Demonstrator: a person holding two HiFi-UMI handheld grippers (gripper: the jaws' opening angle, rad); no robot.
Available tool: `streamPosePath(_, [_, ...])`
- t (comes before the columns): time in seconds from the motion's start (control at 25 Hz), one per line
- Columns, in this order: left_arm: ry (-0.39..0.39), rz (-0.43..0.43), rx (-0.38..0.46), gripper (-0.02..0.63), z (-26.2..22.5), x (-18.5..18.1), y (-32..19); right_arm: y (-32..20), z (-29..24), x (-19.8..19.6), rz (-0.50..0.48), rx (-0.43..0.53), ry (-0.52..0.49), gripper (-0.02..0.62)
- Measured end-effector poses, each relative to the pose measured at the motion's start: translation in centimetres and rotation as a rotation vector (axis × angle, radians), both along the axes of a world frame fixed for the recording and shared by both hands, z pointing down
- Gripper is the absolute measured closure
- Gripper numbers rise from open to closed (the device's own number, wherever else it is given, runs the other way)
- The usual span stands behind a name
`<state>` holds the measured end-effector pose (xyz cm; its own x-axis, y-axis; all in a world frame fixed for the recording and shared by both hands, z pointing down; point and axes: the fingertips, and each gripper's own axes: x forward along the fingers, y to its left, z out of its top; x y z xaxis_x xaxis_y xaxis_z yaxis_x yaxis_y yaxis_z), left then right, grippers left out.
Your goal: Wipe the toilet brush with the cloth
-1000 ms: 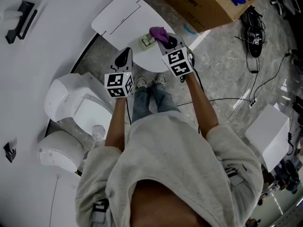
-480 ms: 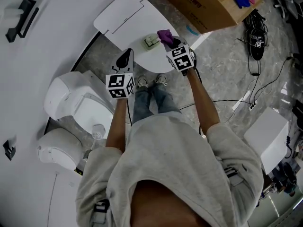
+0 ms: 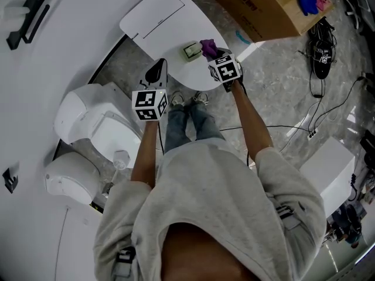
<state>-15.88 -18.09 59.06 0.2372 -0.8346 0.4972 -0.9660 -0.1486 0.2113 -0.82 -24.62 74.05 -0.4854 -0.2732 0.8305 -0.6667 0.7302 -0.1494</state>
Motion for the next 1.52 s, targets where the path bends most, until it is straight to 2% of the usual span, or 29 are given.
streamPosePath(0.32, [-0.002, -0.012, -0.006, 0.586, 0.2, -0.6, -0.6, 0.6, 3.7, 0.0, 0.092, -0.144, 0.009, 0.494])
streamPosePath(0.64, [-0.007, -0.021, -0.011, 0.586, 0.4, -1.3, -0.6, 2.9, 6.7, 0.6, 0.072, -0.244, 0.081, 0.494])
streamPosePath(0.88, [-0.005, -0.010, -0.009, 0.586, 0.4, -1.3, -0.7, 4.9, 7.2, 1.6, 0.060, -0.264, 0.099, 0.494])
streamPosePath(1.16, [-0.002, 0.024, 0.014, 0.586, -0.3, -0.3, -1.4, 4.5, 4.8, 3.2, 0.150, -0.198, 0.056, 0.494])
streamPosePath(1.36, [-0.009, 0.049, 0.042, 0.586, -1.7, 0.4, -2.1, 2.7, 1.5, 4.3, 0.211, -0.098, -0.024, 0.494])
streamPosePath(1.52, [-0.018, 0.059, 0.081, 0.586, -3.4, 0.6, -2.7, 0.8, -3.0, 5.2, 0.251, 0.026, -0.074, 0.494])
